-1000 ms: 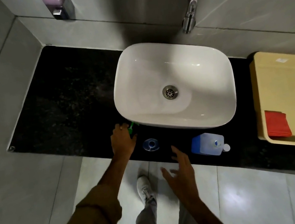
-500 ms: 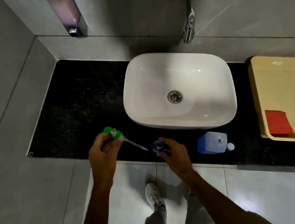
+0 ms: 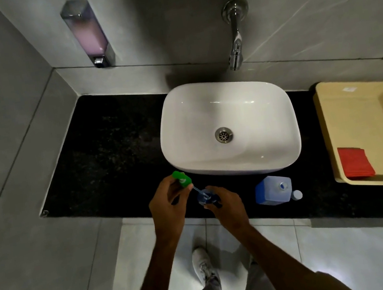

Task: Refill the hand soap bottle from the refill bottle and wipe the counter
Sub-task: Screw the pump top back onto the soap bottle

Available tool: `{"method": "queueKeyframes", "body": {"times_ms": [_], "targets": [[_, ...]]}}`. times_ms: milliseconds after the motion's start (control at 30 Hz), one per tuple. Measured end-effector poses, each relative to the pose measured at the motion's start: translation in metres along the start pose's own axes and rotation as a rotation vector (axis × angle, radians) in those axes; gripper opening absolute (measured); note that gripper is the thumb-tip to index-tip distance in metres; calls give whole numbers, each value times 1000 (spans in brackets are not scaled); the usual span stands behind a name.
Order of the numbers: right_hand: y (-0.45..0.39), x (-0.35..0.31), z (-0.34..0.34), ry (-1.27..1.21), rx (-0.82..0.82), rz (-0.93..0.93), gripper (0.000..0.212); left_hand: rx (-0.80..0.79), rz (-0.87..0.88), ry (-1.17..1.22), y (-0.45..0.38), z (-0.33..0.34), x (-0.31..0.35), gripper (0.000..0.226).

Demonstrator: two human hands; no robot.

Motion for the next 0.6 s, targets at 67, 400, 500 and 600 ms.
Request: {"method": "queueKeyframes", "body": {"times_ms": [67, 400, 500, 600], "targets": [[0, 1, 0, -1, 12, -4, 49, -30, 30, -77, 1, 6, -4, 34], [-5, 15, 3, -77, -6, -8, 43, -234, 123, -390, 18, 45, -35, 34], [-7, 19, 5, -98, -20, -7, 44, -188, 149, -433, 16, 47, -40, 36], [-9, 21, 5, -112, -23, -4, 46, -183, 150, -423, 12, 48, -41, 40]]}}
Point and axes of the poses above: each hand's wrist, its own y-axis away from the middle knuckle, its own z-axis out of the palm, x = y × z, the point moved 3 cm from there along -y, towards the middle knuckle, and after that the axes turned 1 degree about -y, right-handed, at the moved point
